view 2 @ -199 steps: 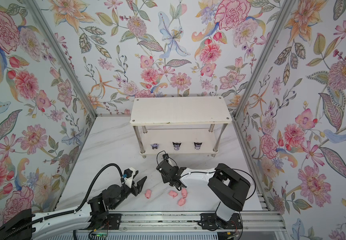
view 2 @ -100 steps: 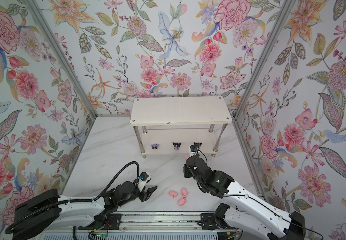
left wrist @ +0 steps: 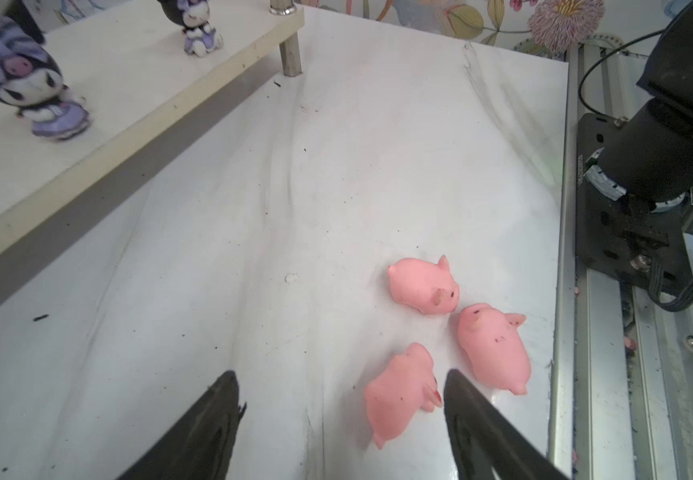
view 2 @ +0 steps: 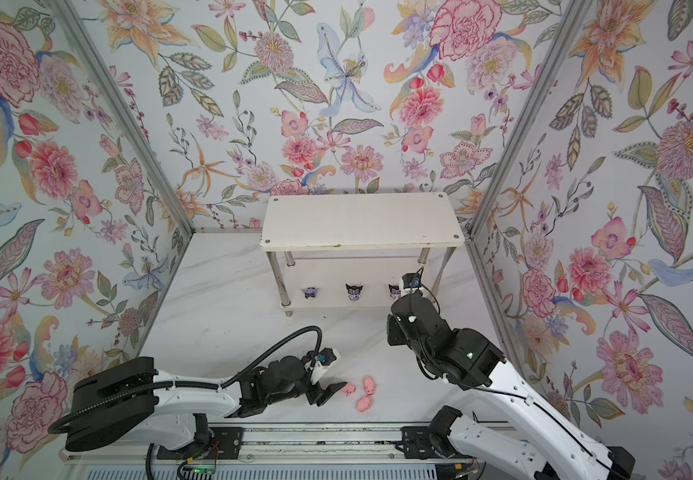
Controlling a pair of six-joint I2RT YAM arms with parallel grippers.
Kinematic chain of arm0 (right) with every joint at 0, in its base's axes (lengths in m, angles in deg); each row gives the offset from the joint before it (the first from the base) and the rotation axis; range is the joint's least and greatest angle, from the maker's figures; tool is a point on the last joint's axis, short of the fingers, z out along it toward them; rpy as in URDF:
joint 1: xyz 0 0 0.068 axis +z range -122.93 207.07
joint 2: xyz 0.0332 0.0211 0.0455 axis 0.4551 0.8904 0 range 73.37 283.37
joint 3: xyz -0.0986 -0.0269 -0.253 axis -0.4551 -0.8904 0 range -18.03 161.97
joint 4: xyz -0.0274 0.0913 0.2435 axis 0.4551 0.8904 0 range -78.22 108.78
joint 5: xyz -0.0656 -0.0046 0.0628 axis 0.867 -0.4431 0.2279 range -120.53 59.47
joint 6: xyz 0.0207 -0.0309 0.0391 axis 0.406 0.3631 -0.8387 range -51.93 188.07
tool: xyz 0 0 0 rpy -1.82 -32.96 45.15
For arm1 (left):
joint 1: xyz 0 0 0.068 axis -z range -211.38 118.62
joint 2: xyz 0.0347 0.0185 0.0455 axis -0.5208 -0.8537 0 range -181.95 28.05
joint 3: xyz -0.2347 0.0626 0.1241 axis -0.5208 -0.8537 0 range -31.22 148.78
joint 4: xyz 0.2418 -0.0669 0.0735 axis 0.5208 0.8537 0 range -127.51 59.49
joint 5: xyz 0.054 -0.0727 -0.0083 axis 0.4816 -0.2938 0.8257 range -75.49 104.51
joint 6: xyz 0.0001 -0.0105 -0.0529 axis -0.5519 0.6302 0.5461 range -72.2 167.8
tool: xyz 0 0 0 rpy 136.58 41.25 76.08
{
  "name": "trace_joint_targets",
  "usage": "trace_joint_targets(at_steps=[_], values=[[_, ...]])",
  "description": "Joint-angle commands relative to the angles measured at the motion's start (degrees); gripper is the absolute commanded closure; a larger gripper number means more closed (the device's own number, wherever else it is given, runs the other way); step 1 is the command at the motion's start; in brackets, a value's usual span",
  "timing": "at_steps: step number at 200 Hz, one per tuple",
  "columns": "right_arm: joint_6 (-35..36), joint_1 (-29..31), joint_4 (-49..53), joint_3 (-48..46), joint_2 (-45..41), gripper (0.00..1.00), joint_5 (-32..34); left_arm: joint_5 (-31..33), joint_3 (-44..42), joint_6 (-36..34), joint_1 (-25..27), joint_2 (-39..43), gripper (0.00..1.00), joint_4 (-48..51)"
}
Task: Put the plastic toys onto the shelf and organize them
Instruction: 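Carry the pig up to the top shelf while the left gripper moves over the pigs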
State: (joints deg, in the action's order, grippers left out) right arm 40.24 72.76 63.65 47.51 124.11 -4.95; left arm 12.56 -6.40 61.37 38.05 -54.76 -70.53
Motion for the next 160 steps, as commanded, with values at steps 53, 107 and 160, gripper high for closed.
trace_joint_targets(at_steps=[53, 107, 160], values=[[14.1, -17.8, 5.6, 26.2, 12.1, 0.98, 0.0, -4.2, 3.0, -3.5, 1.1, -9.1, 0.28, -2.8], [19.9, -32.1, 5.5, 45.0, 28.6, 0.97, -15.0, -5.1, 3.2, -3.3, 1.1, -12.8, 0.32, -4.6], [22.2, -38.1, 5.7, 51.3, 38.5, 0.92, -26.9, -5.7, 3.8, -3.0, 1.0, -14.6, 0.33, -4.7]])
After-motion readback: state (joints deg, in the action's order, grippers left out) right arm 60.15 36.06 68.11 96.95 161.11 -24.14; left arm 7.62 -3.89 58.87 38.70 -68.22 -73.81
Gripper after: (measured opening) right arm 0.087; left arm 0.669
